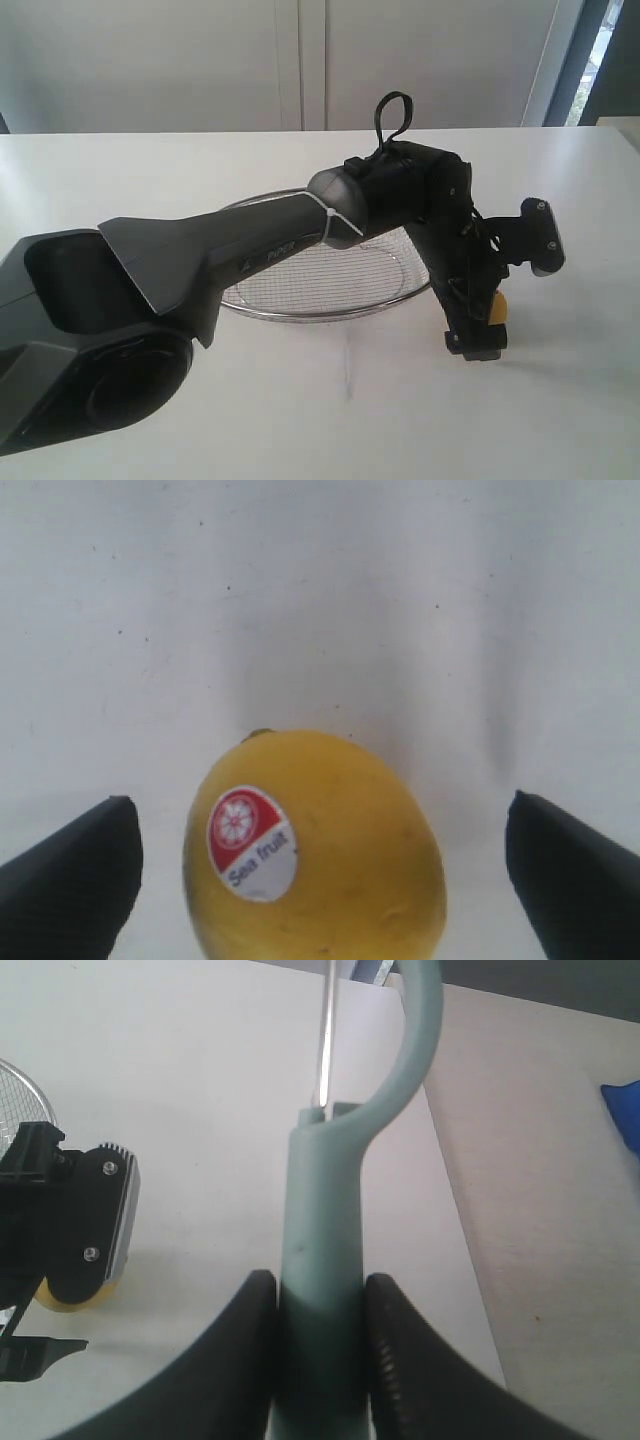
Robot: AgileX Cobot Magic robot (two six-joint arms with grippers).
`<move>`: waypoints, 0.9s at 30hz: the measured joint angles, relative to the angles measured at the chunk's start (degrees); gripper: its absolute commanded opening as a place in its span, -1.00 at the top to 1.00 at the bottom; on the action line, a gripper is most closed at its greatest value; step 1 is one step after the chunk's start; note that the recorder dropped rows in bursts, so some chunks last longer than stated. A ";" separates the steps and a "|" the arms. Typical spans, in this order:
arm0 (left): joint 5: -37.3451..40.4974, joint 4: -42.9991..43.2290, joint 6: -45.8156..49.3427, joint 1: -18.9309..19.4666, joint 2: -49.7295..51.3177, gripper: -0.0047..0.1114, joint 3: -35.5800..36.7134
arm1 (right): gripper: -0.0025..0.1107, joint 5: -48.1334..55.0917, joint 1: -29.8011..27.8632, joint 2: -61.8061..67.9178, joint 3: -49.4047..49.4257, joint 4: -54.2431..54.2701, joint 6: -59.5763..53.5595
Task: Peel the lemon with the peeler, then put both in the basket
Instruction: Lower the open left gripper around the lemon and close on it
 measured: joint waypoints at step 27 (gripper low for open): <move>2.94 0.00 0.10 0.00 0.00 -0.77 0.00 | 0.96 0.00 0.00 0.00 0.00 0.00 0.00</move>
